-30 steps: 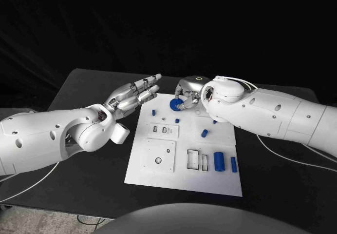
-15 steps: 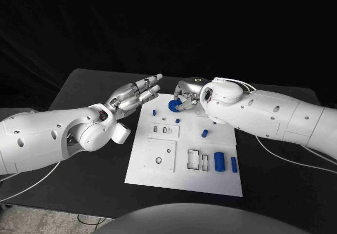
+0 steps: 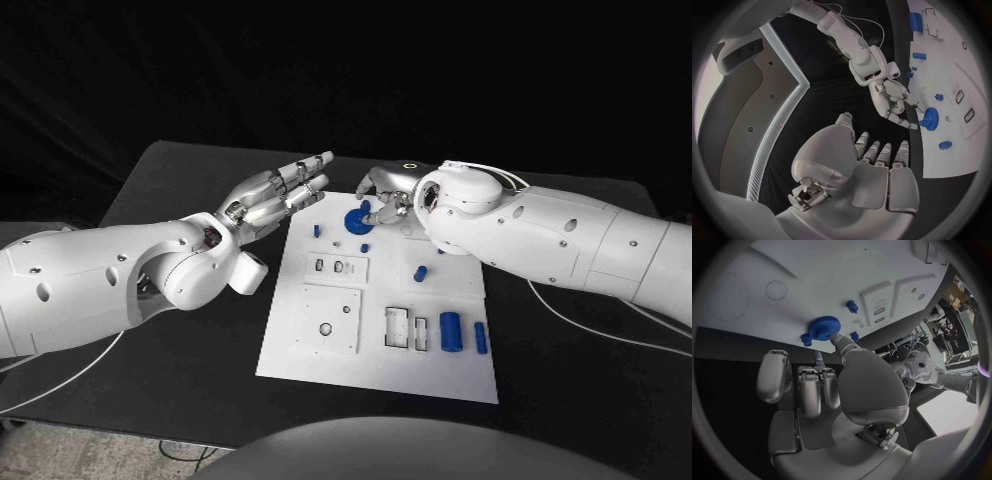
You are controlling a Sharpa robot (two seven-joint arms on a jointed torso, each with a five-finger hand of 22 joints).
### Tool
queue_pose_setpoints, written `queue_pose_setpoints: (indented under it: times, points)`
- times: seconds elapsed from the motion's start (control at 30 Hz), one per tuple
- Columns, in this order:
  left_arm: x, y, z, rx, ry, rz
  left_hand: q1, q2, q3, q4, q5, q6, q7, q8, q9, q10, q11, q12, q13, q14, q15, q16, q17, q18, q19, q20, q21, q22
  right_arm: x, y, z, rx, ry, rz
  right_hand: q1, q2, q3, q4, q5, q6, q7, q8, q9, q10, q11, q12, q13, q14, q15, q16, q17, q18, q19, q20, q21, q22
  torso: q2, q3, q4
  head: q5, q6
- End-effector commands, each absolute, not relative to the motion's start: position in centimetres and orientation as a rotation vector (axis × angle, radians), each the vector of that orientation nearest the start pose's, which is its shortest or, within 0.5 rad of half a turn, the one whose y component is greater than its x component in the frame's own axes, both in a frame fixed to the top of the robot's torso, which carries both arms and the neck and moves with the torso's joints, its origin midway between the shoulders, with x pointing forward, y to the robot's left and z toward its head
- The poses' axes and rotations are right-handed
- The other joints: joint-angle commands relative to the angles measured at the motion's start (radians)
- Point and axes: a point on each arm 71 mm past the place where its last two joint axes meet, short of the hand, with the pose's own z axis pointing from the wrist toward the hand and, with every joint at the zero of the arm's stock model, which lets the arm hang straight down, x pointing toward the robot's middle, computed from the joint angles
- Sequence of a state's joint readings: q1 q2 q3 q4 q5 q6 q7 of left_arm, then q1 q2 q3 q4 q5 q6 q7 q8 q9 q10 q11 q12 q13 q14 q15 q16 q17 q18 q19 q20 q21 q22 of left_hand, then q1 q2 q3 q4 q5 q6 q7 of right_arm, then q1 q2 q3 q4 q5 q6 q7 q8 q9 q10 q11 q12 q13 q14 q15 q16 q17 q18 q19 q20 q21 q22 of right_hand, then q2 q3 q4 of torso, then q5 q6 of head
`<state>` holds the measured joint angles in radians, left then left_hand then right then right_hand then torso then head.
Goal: Assemble the parts on the task board
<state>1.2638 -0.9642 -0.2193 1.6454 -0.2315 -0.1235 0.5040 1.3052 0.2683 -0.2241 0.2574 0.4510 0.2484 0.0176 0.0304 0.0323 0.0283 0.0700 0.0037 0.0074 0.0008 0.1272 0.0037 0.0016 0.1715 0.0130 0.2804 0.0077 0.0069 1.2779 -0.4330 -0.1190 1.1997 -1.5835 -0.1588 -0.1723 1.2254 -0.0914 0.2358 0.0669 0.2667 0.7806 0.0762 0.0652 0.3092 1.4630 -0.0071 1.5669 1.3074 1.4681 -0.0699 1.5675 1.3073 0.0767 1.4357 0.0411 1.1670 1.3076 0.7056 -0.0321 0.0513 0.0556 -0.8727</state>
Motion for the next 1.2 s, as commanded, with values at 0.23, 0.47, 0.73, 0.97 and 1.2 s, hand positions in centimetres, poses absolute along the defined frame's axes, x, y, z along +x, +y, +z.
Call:
queue_pose_setpoints:
  times: [0.23, 0.47, 0.73, 0.97, 1.2]
  points:
    - [44.1, 21.7, -19.4, -0.746, 1.622, -1.694, 0.01, 0.002, 0.005, -0.004, 0.005, 0.004, 0.006, 0.004, 0.001, 0.003, 0.002, 0.005, 0.001, -0.001, 0.009, -0.004, -0.002, 0.01, 0.002, 0.004, 0.004, 0.002, 53.1, -7.8, -19.2, -0.425, 1.713, 0.54, 0.0, -0.006, -0.011, 0.002, -0.023, -0.021, -0.006, -0.002, -0.02, 0.108, -0.009, 0.004, 0.263, 0.103, -0.003, 0.003, 0.264, 0.004, -0.007, -0.001, -0.01, 0.155, 0.0, -0.0005, 0.0009, 0.0, 0.0]
    - [44.1, 21.8, -19.4, -0.748, 1.622, -1.693, 0.01, 0.002, 0.005, -0.005, 0.005, 0.006, 0.007, 0.004, 0.001, 0.004, 0.002, 0.004, 0.001, -0.001, 0.01, -0.004, -0.002, 0.01, 0.002, 0.004, 0.004, 0.002, 53.1, -8.3, -19.0, -0.408, 1.682, 0.553, 0.006, -0.001, -0.011, 0.002, -0.018, -0.009, -0.01, 0.005, -0.025, 0.108, -0.013, 0.004, 0.263, 0.103, -0.006, 0.003, 0.264, 0.005, -0.007, -0.004, -0.012, 0.155, -0.001, -0.0007, -0.0011, 0.005, 0.0]
    - [44.1, 22.1, -19.4, -0.76, 1.615, -1.684, 0.011, 0.002, 0.005, -0.005, 0.006, 0.005, 0.008, 0.004, 0.001, 0.004, 0.001, 0.005, 0.001, -0.001, 0.01, -0.004, -0.002, 0.01, 0.002, 0.004, 0.004, 0.002, 52.6, -12.2, -16.9, -0.367, 1.624, 0.533, 0.008, 0.003, -0.021, 0.009, -0.011, 0.068, -0.01, 0.041, -0.024, 0.108, -0.015, 0.004, 0.263, 0.103, -0.01, 0.003, 0.264, 0.001, 0.004, -0.008, 0.005, 0.16, -0.005, -0.0004, -0.004, 0.012, 0.0]
    - [44.0, 22.0, -19.4, -0.766, 1.614, -1.689, 0.011, 0.002, 0.005, -0.005, 0.006, 0.005, 0.008, 0.004, 0.001, 0.004, 0.001, 0.005, 0.001, -0.001, 0.01, -0.004, -0.002, 0.01, 0.002, 0.004, 0.004, 0.002, 51.7, -17.0, -15.5, -0.322, 1.623, 0.48, 0.003, 0.001, -0.032, 0.02, -0.042, 0.088, -0.013, 0.049, -0.022, 0.108, -0.017, 0.004, 0.263, 0.103, -0.012, 0.003, 0.264, -0.001, 0.01, -0.01, 0.015, 0.163, -0.003, 0.0007, -0.0071, 0.014, 0.0]
    - [44.0, 22.3, -19.5, -0.772, 1.614, -1.682, 0.011, 0.002, 0.006, -0.006, 0.007, 0.005, 0.008, 0.004, 0.001, 0.004, 0.002, 0.005, 0.001, -0.001, 0.011, -0.004, -0.002, 0.01, 0.002, 0.004, 0.004, 0.002, 51.3, -21.9, -15.4, -0.267, 1.606, 0.444, 0.006, 0.001, -0.044, 0.036, -0.091, 0.064, -0.025, 0.03, -0.038, 0.108, -0.025, 0.004, 0.263, 0.103, -0.021, 0.003, 0.264, -0.002, 0.014, -0.016, 0.021, 0.165, -0.002, 0.0017, -0.009, 0.009, 0.0]
